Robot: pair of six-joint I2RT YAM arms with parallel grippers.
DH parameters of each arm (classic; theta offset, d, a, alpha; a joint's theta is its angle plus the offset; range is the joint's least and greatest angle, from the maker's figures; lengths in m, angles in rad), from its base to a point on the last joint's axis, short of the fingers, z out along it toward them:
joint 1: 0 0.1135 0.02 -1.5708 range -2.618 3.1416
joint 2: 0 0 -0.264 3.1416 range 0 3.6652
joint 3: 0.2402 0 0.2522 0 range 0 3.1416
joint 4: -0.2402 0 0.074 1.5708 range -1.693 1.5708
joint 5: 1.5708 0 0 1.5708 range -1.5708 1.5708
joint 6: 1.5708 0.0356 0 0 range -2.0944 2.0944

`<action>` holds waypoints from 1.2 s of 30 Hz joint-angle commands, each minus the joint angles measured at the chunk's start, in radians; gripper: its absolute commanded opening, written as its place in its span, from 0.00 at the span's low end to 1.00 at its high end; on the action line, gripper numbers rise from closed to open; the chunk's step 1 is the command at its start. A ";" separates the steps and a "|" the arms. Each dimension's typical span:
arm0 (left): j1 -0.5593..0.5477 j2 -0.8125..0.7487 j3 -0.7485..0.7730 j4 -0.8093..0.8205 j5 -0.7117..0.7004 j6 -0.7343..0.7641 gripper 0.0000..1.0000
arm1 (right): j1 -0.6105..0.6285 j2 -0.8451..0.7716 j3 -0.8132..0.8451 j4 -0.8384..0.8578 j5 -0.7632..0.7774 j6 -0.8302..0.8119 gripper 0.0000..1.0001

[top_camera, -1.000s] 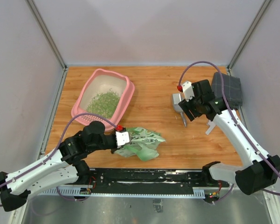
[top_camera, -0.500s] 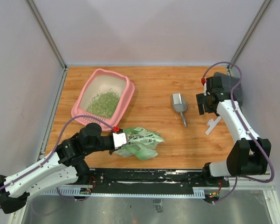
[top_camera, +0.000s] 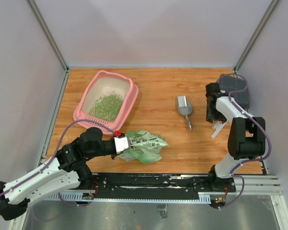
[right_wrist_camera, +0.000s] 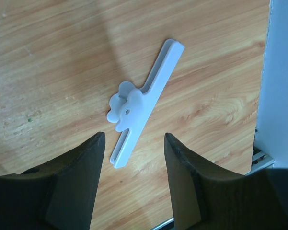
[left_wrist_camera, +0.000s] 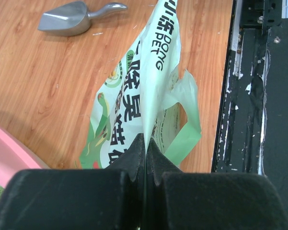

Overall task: Fill the litter box with clean litter
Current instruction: Pick up the clamp at the center of the board.

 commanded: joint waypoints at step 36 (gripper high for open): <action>0.007 -0.061 -0.008 0.130 -0.016 -0.005 0.00 | 0.006 0.095 -0.070 0.061 0.122 -0.031 0.02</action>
